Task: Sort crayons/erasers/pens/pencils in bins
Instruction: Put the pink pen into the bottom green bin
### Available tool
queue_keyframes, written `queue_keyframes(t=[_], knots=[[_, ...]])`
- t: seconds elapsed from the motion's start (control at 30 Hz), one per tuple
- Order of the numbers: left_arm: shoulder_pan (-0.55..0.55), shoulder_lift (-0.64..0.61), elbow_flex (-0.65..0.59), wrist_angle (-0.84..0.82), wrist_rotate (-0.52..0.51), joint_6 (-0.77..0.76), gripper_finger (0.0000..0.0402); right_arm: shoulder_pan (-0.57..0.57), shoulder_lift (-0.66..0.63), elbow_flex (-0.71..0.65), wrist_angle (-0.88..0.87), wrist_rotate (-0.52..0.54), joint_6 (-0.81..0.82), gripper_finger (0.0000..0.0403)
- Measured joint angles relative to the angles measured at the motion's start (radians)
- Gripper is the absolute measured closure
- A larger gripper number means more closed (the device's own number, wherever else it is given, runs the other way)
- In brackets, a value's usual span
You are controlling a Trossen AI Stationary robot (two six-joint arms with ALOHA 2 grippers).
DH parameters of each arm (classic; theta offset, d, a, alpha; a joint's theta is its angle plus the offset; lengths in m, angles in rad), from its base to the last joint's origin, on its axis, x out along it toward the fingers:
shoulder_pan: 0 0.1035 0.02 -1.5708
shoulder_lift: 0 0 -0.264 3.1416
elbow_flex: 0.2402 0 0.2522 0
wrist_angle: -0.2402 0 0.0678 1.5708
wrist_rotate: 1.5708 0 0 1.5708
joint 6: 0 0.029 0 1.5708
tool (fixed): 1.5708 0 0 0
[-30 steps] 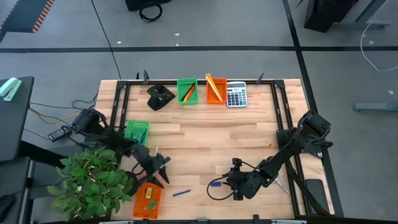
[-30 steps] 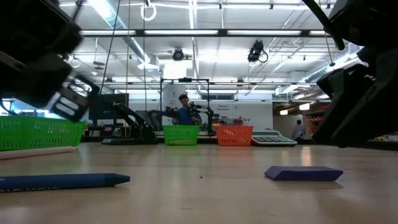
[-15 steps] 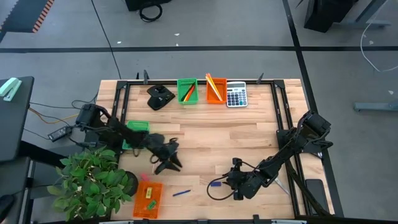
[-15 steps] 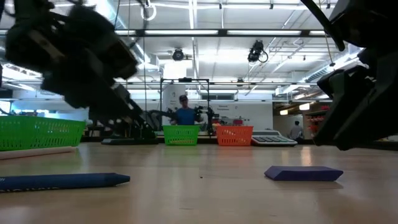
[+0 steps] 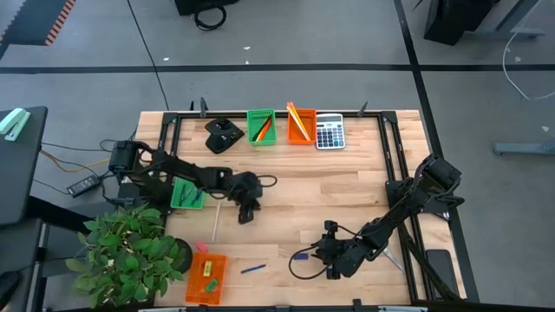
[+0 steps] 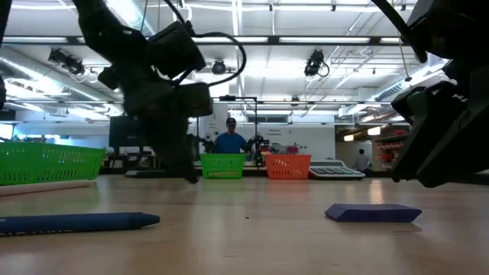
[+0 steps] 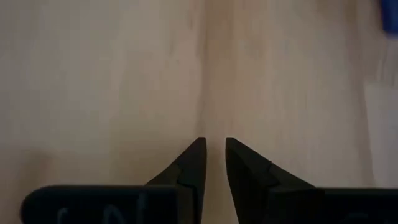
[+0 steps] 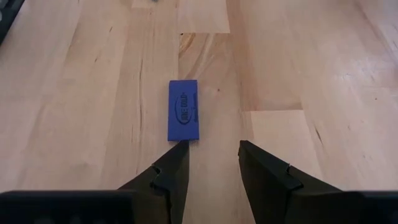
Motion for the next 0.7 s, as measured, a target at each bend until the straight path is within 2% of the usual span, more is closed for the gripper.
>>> queue_keyframes(t=[0.27,0.4,0.5,0.6,0.7], knots=[[-0.046,-0.006,-0.013,-0.146,0.022,-0.095,0.0321,0.003,0.0,0.0,-0.002,0.006,-0.032,0.0258],[-0.104,-0.036,-0.014,-0.208,-0.09,-0.18,0.033,0.003,0.0,0.0,-0.002,0.045,-0.05,0.0258],[-0.145,-0.101,-0.019,-0.347,-0.212,-0.268,0.0345,0.003,0.0,0.0,-0.002,0.06,-0.042,0.0258],[-0.176,-0.184,-0.028,-0.528,-0.255,-0.366,0.0361,0.003,0.0,0.0,-0.001,0.061,-0.031,0.0258],[-0.213,-0.263,-0.023,-0.639,-0.275,-0.493,0.0374,0.003,0.0,0.0,0.0,0.061,-0.03,0.0258]])
